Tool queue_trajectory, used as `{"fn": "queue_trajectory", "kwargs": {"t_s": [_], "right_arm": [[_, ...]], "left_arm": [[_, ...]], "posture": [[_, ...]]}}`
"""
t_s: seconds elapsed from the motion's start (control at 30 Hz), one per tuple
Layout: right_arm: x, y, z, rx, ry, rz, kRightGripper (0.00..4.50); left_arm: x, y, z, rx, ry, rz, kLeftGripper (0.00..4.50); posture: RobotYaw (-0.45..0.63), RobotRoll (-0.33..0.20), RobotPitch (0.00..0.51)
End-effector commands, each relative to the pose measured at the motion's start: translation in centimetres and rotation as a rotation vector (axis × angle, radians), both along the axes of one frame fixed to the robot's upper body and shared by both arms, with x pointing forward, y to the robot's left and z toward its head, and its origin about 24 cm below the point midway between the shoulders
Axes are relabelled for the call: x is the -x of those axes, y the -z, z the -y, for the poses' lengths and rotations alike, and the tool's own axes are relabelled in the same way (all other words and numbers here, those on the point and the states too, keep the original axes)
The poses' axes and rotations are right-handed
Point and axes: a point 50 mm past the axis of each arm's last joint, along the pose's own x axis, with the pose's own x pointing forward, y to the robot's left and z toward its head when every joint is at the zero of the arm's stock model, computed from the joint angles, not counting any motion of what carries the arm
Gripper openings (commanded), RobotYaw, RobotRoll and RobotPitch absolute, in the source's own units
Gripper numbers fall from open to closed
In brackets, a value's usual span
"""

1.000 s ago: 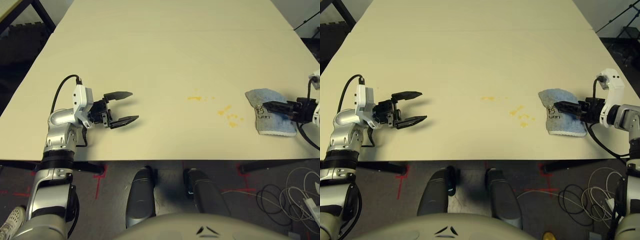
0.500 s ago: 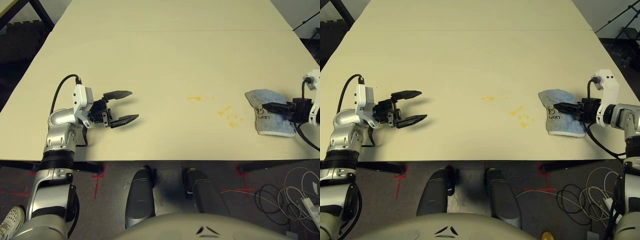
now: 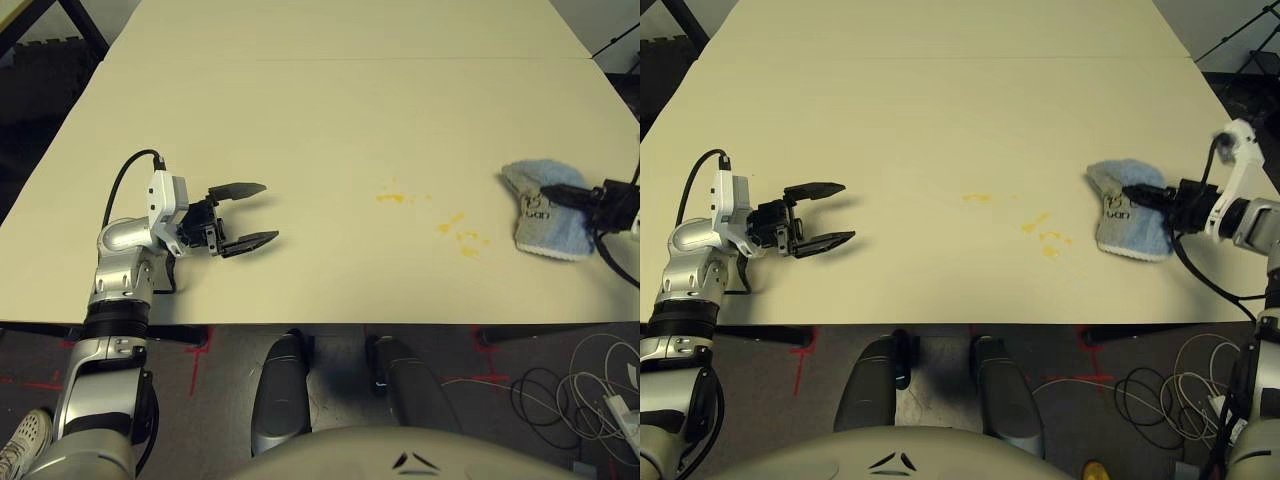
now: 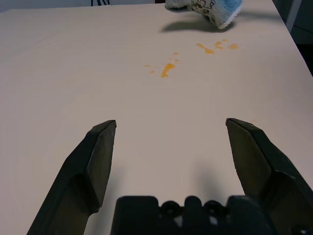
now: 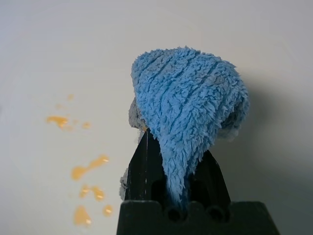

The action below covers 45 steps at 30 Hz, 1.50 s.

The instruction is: Wipe the water off the table with a rag.

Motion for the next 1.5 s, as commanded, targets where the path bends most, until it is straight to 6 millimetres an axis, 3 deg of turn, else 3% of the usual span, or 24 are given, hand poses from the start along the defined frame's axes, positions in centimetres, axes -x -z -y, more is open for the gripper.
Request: {"fn": "queue_trajectory", "kwargs": {"t_s": [0.03,0.37,0.7,1.1,1.2,1.5], "right_arm": [[0.2,1.2,-1.4,-0.003,-0.042,-0.049,0.21],[0.8,5.1,-4.4,0.032,-0.134,-0.204,0.20],[1.6,5.9,-9.3,-0.028,-0.316,-0.254,0.20],[4.8,7.3,-14.9,-0.103,-0.521,-0.330,0.20],[5.0,7.4,-14.9,-0.099,-0.511,-0.334,0.20],[3.5,5.9,-9.4,-0.009,-0.336,-0.283,0.20]], "left_arm": [[0.0,0.3,0.2,-0.019,0.016,-0.009,4.50],[0.0,0.3,0.1,-0.026,0.018,-0.008,4.50],[0.1,0.3,0.3,-0.025,0.020,-0.005,4.50],[0.1,0.4,0.5,-0.025,0.025,-0.005,4.50],[0.1,0.4,0.5,-0.024,0.027,-0.005,4.50],[-0.2,0.3,0.6,-0.027,0.031,-0.003,4.50]], "posture": [[0.10,0.000,0.214],[0.11,0.000,0.220],[0.12,0.000,0.223],[0.11,0.000,0.226],[0.11,0.000,0.227],[0.10,0.000,0.225]]}}
